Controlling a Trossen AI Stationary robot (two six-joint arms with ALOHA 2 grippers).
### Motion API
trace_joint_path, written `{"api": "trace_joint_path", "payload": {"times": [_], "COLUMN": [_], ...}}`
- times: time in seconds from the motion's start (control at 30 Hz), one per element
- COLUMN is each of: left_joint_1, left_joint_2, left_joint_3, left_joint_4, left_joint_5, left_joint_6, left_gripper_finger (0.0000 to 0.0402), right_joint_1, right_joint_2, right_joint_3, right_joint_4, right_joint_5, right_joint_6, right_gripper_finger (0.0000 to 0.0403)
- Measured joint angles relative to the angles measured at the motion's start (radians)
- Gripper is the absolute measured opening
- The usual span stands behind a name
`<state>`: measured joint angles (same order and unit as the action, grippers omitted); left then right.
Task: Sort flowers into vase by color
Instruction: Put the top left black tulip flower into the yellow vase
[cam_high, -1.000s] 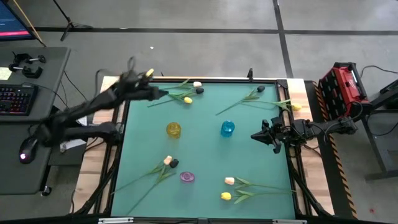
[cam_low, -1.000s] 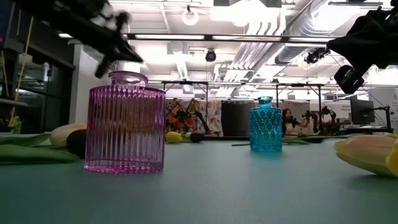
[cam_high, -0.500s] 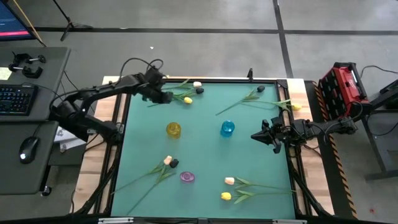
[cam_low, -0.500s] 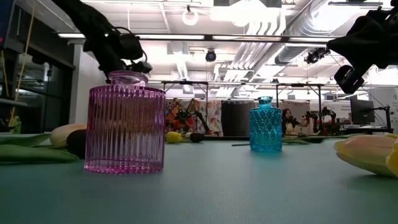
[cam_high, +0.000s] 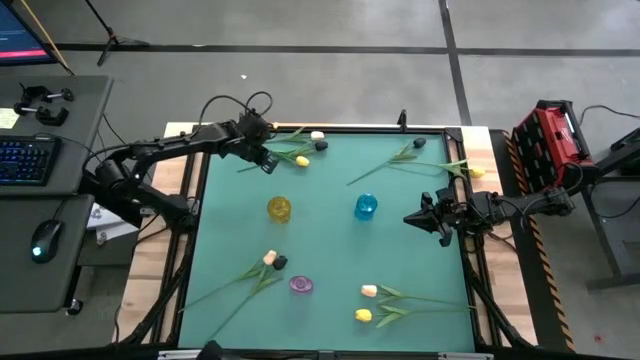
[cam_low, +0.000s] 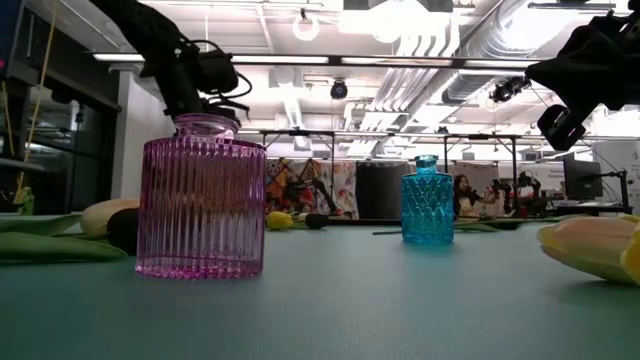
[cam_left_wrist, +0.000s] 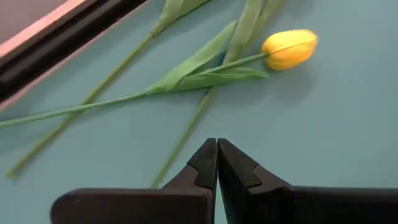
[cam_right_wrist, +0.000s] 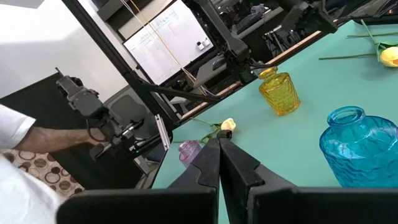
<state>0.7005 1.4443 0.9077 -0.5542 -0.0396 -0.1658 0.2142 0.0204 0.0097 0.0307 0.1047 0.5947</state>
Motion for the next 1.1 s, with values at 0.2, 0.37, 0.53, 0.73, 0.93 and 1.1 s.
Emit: {"api": "trace_joint_path", "payload": {"times": [0.2,0.37,0.53,0.73,0.93,1.1], "left_joint_1": [0.065,0.094,0.082,0.068,0.063,0.046], "left_joint_2": [0.017,0.045,0.094,0.199,0.322,0.389], "left_joint_3": [0.000,0.000,0.000,0.018,0.104,0.165], "left_joint_4": [0.081,0.078,0.068,0.020,-0.022,-0.052], "left_joint_5": [0.005,0.054,0.054,0.026,-0.017,-0.003], "left_joint_6": [0.032,0.112,0.152,0.136,0.149,0.179], "left_gripper_finger": [0.0006,0.0058,0.0139,0.0201,0.0207,0.0207], "right_joint_1": [0.000,0.000,0.000,0.000,0.000,0.000], "right_joint_2": [0.000,0.000,0.000,0.000,0.000,0.000], "right_joint_3": [0.000,0.000,0.000,0.000,0.000,0.000], "right_joint_4": [0.000,0.000,0.000,0.000,0.000,0.000], "right_joint_5": [0.000,0.000,0.000,0.000,0.000,0.000], "right_joint_6": [0.000,0.000,0.000,0.000,0.000,0.000], "right_gripper_finger": [0.0000,0.0000,0.0000,0.0000,0.0000,0.0000]}}
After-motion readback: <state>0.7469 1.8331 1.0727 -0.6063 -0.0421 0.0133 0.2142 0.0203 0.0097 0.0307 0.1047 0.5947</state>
